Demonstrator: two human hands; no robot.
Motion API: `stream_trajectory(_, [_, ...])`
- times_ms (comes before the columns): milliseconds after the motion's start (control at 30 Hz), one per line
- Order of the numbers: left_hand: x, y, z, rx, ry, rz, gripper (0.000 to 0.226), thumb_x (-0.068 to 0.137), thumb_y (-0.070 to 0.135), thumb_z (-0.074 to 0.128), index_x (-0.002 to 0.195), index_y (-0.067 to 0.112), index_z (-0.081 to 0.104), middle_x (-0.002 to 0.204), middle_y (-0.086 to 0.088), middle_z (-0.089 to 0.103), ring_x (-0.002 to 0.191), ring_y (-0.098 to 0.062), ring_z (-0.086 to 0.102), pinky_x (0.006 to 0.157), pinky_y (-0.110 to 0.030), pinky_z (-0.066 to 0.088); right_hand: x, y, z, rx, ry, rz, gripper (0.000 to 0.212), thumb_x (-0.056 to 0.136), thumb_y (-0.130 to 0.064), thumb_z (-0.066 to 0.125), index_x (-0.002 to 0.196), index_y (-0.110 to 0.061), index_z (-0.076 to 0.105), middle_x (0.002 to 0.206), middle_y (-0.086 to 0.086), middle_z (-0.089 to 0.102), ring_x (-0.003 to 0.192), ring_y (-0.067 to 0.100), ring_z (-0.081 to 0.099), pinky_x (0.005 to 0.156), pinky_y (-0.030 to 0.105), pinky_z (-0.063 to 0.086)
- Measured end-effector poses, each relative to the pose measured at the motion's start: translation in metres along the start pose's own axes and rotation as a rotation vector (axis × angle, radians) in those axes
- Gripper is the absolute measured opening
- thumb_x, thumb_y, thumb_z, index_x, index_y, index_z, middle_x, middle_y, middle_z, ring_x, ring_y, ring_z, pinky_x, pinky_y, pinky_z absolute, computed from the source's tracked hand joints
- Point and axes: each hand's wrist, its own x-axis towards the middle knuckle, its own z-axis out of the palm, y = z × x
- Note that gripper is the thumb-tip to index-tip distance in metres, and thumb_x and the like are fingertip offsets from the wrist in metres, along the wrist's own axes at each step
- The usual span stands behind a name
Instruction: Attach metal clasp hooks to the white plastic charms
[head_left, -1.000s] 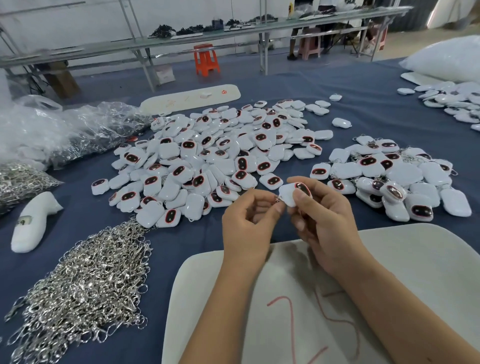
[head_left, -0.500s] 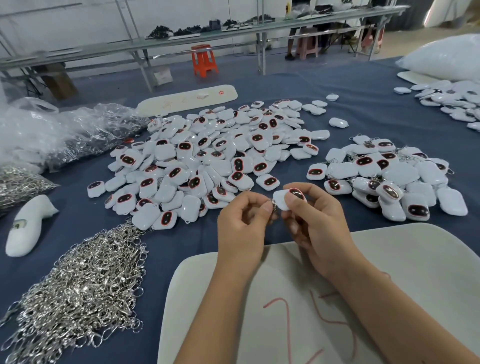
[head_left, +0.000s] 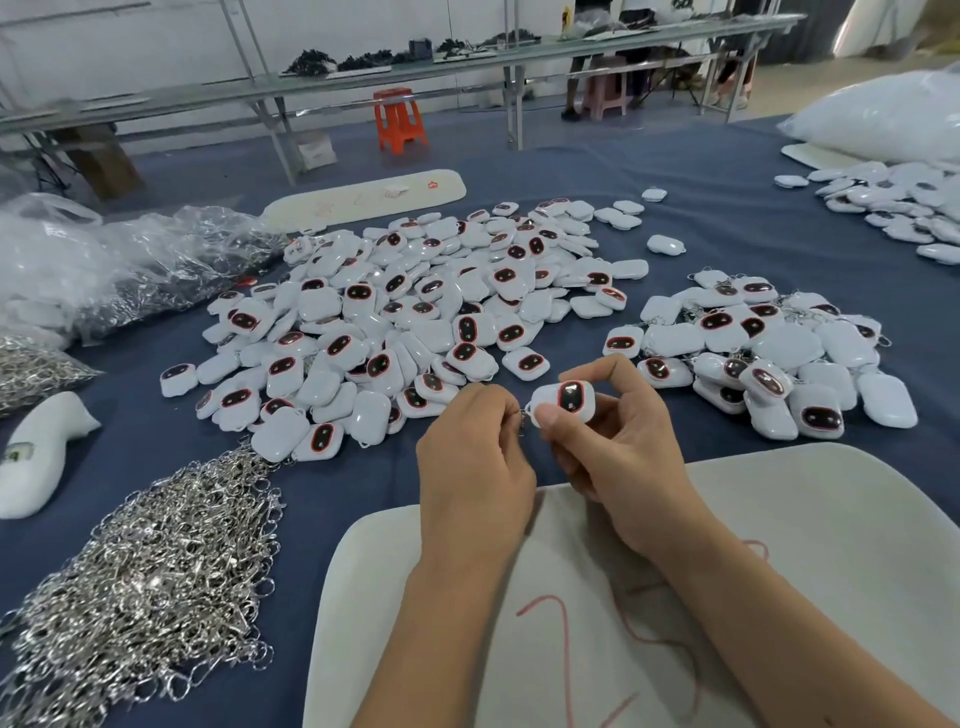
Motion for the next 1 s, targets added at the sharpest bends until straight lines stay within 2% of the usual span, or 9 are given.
stream_trajectory(67, [0.0, 0.0, 0.002, 0.03, -0.029, -0.009, 0.015, 0.087, -0.001, 0.064, 0.077, 0.008, 0.06, 0.075, -0.002, 0.059, 0.068, -0.021, 0.048, 0.063, -0.037, 0.036, 0.001, 0.001, -0.004, -0.095, -0.02, -0.051, 0.027, 0.093, -0.008, 0.077, 0.104, -0.011, 0.053, 0.063, 0.0, 0.063, 0.049, 0.015, 0.046, 0.042, 0.024, 0.037])
stream_trajectory(167, [-0.001, 0.003, 0.01, 0.117, -0.123, -0.002, 0.012, 0.083, -0.001, 0.059, 0.077, 0.009, 0.058, 0.078, -0.004, 0.057, 0.069, -0.021, 0.043, 0.061, -0.031, 0.022, 0.003, 0.004, -0.01, -0.48, -0.004, -0.203, 0.033, 0.087, -0.02, 0.084, 0.099, -0.019, 0.054, 0.074, -0.004, 0.068, 0.06, 0.015, 0.058, 0.055, 0.03, 0.05])
stream_trajectory(233, [-0.003, 0.002, 0.012, 0.125, -0.126, -0.005, 0.012, 0.082, 0.0, 0.058, 0.077, 0.01, 0.058, 0.079, -0.003, 0.056, 0.07, -0.02, 0.042, 0.061, -0.03, 0.021, 0.003, 0.005, -0.009, -0.559, 0.012, -0.243, 0.033, 0.084, -0.026, 0.084, 0.099, -0.021, 0.054, 0.077, -0.004, 0.069, 0.064, 0.015, 0.062, 0.059, 0.031, 0.053])
stream_trajectory(300, [-0.003, 0.001, 0.012, -0.011, -0.066, -0.061, 0.015, 0.086, 0.001, 0.062, 0.077, 0.013, 0.061, 0.078, 0.002, 0.06, 0.07, -0.018, 0.05, 0.063, -0.03, 0.034, 0.004, 0.003, -0.008, -0.365, 0.013, -0.177, 0.029, 0.087, -0.024, 0.082, 0.099, -0.022, 0.056, 0.071, -0.002, 0.068, 0.055, 0.013, 0.057, 0.049, 0.026, 0.046])
stream_trajectory(400, [0.001, -0.003, 0.01, -0.446, -0.016, -0.236, 0.016, 0.086, 0.002, 0.068, 0.078, 0.017, 0.067, 0.082, 0.005, 0.071, 0.081, -0.012, 0.066, 0.075, -0.02, 0.05, 0.006, -0.001, -0.007, -0.032, -0.002, -0.017, 0.02, 0.091, -0.024, 0.081, 0.102, -0.023, 0.064, 0.07, 0.005, 0.066, 0.049, 0.015, 0.052, 0.039, 0.021, 0.036])
stream_trajectory(467, [0.004, -0.001, 0.009, -0.764, -0.034, -0.392, 0.015, 0.082, 0.004, 0.067, 0.077, 0.017, 0.065, 0.084, -0.008, 0.073, 0.084, -0.018, 0.069, 0.08, -0.027, 0.054, 0.005, -0.003, -0.004, 0.049, -0.007, 0.023, 0.02, 0.085, -0.029, 0.079, 0.101, -0.026, 0.068, 0.073, 0.009, 0.067, 0.049, 0.015, 0.051, 0.038, 0.021, 0.034])
stream_trajectory(533, [0.006, -0.001, 0.01, -0.924, -0.047, -0.504, 0.017, 0.081, 0.005, 0.066, 0.075, 0.021, 0.063, 0.076, -0.015, 0.069, 0.075, -0.024, 0.064, 0.073, -0.031, 0.054, 0.005, -0.001, -0.001, 0.074, -0.01, 0.031, 0.021, 0.082, -0.03, 0.078, 0.101, -0.027, 0.069, 0.073, 0.012, 0.067, 0.049, 0.014, 0.049, 0.038, 0.021, 0.033])
stream_trajectory(767, [0.007, -0.003, 0.001, -1.084, -0.135, -0.679, 0.01, 0.076, 0.01, 0.075, 0.08, 0.02, 0.073, 0.07, -0.005, 0.068, 0.067, -0.016, 0.062, 0.066, -0.024, 0.052, 0.006, 0.0, -0.001, 0.105, -0.02, 0.034, 0.021, 0.083, -0.028, 0.08, 0.1, -0.026, 0.068, 0.078, 0.013, 0.069, 0.05, 0.015, 0.053, 0.039, 0.021, 0.036])
stream_trajectory(1000, [0.01, -0.004, -0.004, -1.079, -0.335, -0.64, 0.028, 0.097, 0.005, 0.059, 0.076, 0.021, 0.071, 0.075, -0.003, 0.061, 0.061, -0.011, 0.044, 0.052, -0.02, 0.035, 0.008, 0.001, -0.002, 0.158, -0.035, 0.055, 0.029, 0.085, -0.027, 0.078, 0.107, -0.017, 0.062, 0.079, 0.012, 0.069, 0.053, 0.015, 0.055, 0.041, 0.02, 0.037])
